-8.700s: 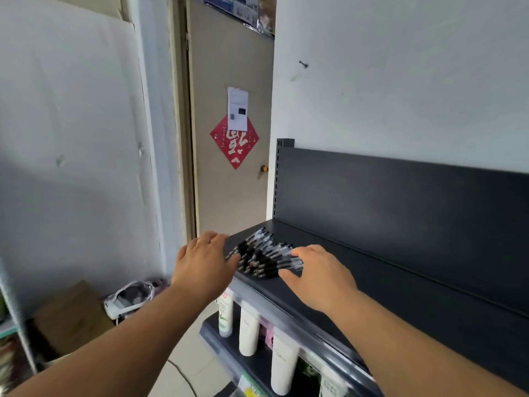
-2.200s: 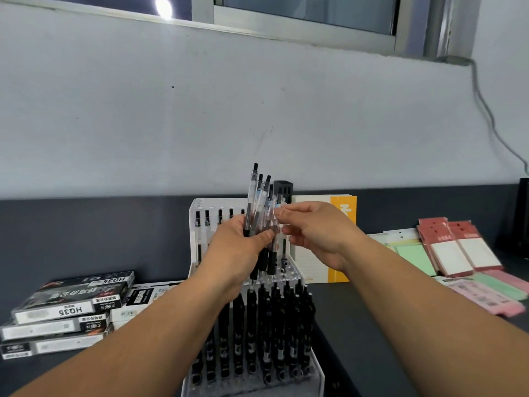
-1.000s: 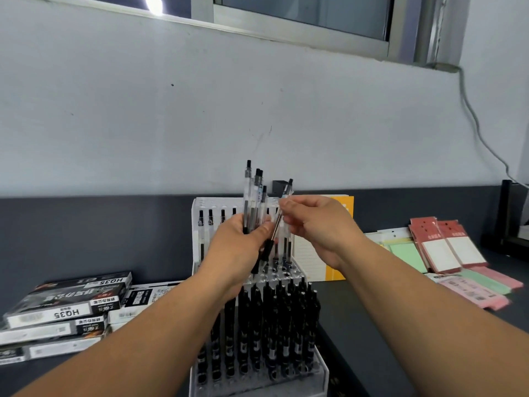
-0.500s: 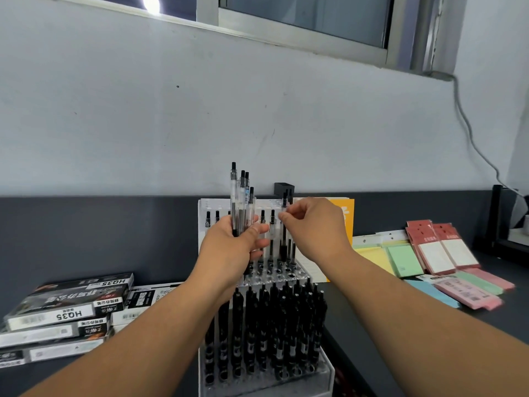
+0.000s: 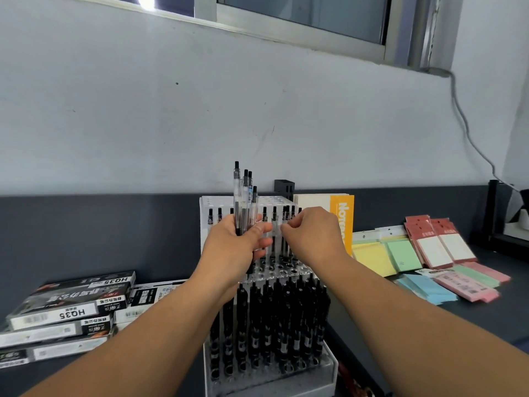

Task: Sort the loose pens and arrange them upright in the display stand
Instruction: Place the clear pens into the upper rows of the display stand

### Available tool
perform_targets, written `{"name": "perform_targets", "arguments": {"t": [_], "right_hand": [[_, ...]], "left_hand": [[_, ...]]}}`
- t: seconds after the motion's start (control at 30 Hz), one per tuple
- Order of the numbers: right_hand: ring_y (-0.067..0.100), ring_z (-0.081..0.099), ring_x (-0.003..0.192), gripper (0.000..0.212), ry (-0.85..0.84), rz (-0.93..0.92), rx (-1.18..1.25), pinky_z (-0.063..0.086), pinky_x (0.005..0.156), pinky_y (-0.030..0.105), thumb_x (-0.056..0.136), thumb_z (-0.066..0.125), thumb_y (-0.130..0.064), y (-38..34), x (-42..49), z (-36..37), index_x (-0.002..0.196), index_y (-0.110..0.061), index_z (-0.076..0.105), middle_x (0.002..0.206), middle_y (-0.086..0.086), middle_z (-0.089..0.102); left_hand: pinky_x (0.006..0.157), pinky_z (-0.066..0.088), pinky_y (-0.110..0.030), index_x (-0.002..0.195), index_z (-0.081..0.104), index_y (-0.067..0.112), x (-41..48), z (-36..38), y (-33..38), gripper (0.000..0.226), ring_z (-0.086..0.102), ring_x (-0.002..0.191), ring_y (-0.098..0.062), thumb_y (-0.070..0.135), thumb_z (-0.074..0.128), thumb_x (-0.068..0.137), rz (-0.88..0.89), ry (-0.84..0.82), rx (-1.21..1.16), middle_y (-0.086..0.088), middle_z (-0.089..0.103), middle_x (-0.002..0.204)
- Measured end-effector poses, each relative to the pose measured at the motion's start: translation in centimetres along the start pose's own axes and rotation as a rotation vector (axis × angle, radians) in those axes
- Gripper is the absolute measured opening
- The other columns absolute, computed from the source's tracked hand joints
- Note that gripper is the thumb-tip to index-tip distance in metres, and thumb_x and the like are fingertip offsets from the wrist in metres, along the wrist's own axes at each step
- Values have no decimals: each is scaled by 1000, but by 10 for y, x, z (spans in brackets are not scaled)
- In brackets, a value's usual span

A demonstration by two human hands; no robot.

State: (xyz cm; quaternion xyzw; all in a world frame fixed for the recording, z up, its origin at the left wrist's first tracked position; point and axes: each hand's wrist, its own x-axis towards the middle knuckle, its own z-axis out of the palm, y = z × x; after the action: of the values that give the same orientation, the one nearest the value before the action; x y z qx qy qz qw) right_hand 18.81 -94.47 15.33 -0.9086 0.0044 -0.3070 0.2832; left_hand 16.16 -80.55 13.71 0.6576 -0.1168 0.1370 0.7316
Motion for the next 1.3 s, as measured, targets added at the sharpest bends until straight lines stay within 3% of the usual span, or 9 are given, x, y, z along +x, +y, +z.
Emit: {"name": "perform_targets", "arguments": {"t": [0.13,0.33,0.47,0.57,0.7,0.87,0.97,1.07,1.3], "right_hand": [[16,56,52,36,-3,-2,-29,39,46,21,85,58,-22,4,-1,3,51,-12,57,53,2,59],[20,60,65,39,-87,-50,-213,46,59,26,90,59,-44,2,-2,-4,67,-12,60,64,4,59],[12,54,61,41,-1,2,301,41,59,27,90,59,-46,-8,-9,-25,70,-11,67,68,2,64],[9,50,60,28,-261,149,708,41,58,26,89,63,-44,-19,-12,-35,91,-18,73,77,-5,65],[5,50,59,6,-362,152,777,39,56,24,86,71,-27,-20,-9,-38,88,-22,70,70,-10,64],[9,59,65,12,-295,206,898,49,57,23,91,66,-21,-18,-1,-38,98,-11,67,79,-1,66],[11,63,70,12,-102,92,692,53,64,23,92,63,-23,-16,4,-38,96,-13,68,81,0,68],[9,59,77,14,64,-107,263,40,63,13,92,60,-27,-18,3,-33,97,-18,69,84,-7,66],[22,63,92,19,-7,-174,-76,43,74,24,92,55,-25,-19,-6,-9,98,-13,69,98,5,70]], "left_hand": [[70,57,-24,103,60,18,-1,-1,0,9,71,80,-9,16,57,95,2,3,0,10,74,86],[73,58,-26,107,60,19,0,-3,3,13,72,82,-9,18,59,94,-1,-22,36,10,75,89],[70,57,-25,109,61,19,-1,-2,5,14,71,77,-9,19,59,94,-20,-81,79,6,75,91],[66,55,-23,109,61,19,-3,2,6,15,70,74,-9,17,58,95,-42,-139,98,5,75,91],[71,57,-26,109,62,19,-5,6,8,14,71,78,-11,19,56,96,-38,-188,80,2,75,92],[71,58,-29,101,59,15,-3,5,9,12,73,82,-13,24,52,98,-14,-21,-33,1,74,93],[79,56,-27,98,56,16,0,-1,8,10,71,87,-9,24,50,99,30,57,38,4,73,95],[79,57,-29,98,57,18,1,-5,5,10,71,85,-10,25,51,99,54,66,104,4,73,94],[67,55,-27,101,63,19,0,-11,1,13,68,69,-9,29,59,94,-2,-5,129,4,74,83]]}}
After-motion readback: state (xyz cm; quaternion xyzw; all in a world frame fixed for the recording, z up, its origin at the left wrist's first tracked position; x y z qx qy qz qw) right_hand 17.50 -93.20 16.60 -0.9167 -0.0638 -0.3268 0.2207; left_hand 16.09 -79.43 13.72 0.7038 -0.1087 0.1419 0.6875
